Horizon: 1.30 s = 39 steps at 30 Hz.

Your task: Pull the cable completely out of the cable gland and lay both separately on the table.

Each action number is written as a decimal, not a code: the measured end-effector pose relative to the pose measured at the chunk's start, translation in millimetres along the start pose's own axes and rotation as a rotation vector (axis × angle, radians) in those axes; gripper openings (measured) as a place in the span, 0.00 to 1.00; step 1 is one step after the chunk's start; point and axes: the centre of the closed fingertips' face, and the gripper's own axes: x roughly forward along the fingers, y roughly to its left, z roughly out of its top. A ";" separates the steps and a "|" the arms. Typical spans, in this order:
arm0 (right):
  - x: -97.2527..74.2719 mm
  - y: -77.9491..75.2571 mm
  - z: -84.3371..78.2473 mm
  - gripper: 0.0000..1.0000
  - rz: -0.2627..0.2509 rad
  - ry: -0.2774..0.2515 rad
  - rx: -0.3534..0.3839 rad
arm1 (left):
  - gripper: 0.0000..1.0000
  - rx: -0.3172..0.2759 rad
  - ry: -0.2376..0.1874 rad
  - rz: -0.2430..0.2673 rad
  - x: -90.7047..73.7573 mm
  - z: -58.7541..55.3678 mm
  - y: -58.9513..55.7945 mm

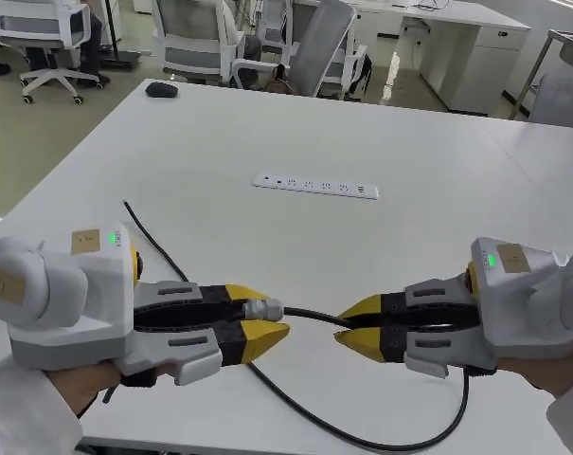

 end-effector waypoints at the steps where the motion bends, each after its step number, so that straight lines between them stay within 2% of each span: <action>1: -0.3 -1.6 2.0 0.14 -0.006 -0.005 0.012 | 0.17 0.003 0.000 -0.001 0.2 0.0 -0.5; 3: 0.3 -2.0 7.1 0.19 -0.013 -0.007 0.002 | 0.17 0.003 -0.001 -0.004 0.2 0.2 -0.7; 5: 1.8 0.3 14.7 0.18 -0.004 -0.012 -0.025 | 0.17 0.005 0.004 0.000 0.0 -0.8 0.3; 8: 6.4 6.5 34.9 0.18 0.021 -0.043 -0.083 | 0.17 0.008 0.015 0.002 0.4 -2.9 0.5; 14: 18.4 15.6 57.3 0.20 0.065 -0.053 -0.177 | 0.17 0.008 0.019 -0.003 0.4 -4.0 0.0; 18: 27.5 18.2 53.6 0.17 0.089 -0.026 -0.206 | 0.17 0.011 0.020 -0.007 0.9 -4.1 -1.0; 21: 31.8 22.0 45.2 0.10 0.107 0.006 -0.218 | 0.17 0.013 0.024 -0.007 0.8 -4.9 -1.1; 24: 30.8 20.4 44.1 0.06 0.097 0.007 -0.222 | 0.17 0.015 0.029 -0.012 1.1 -5.5 -2.0; 33: 31.3 18.7 43.9 0.05 0.092 -0.006 -0.213 | 0.17 0.002 0.014 -0.004 0.2 -2.9 0.0; 39: 28.4 12.7 37.1 0.05 0.074 0.000 -0.195 | 0.17 -0.010 0.007 0.003 -1.6 -2.0 2.7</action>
